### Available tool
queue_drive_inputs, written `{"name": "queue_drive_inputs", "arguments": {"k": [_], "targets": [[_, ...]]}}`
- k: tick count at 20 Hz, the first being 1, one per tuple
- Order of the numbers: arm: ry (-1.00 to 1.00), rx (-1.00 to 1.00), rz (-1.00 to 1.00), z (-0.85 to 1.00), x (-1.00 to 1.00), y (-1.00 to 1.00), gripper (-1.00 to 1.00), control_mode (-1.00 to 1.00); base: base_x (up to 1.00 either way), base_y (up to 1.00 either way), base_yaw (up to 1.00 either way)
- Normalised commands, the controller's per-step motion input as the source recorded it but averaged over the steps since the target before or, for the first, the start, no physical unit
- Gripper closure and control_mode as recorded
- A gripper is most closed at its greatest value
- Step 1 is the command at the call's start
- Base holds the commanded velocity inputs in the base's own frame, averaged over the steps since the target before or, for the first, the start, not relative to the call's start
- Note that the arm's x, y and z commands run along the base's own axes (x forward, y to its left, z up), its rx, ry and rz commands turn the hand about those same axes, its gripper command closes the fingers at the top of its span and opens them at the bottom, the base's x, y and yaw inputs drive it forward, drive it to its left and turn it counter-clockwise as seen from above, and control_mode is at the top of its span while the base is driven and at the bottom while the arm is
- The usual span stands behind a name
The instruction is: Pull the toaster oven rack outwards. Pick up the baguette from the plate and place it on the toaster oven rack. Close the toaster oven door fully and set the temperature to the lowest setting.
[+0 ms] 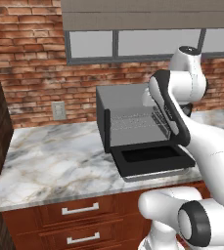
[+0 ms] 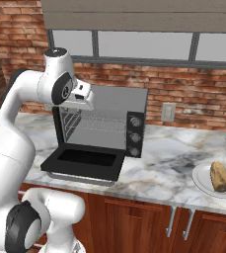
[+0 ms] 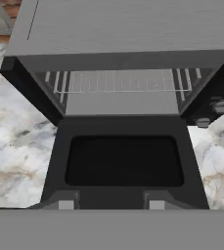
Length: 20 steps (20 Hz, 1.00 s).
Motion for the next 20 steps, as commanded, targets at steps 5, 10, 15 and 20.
{"name": "queue_drive_inputs", "arguments": {"k": [5,10,15,20], "targets": [[0.00,0.06,-0.03,-0.03,-0.66,-0.07,-1.00,-1.00,0.00,0.00,0.00],[0.00,0.10,-0.08,-0.04,-0.80,0.10,-1.00,-1.00,0.00,0.00,0.00],[0.00,0.13,-0.13,-0.10,-0.83,0.00,-1.00,-1.00,0.00,0.00,0.00],[-0.15,0.16,-0.21,-0.17,-0.39,-0.09,-1.00,-1.00,0.00,0.00,0.00]]}}
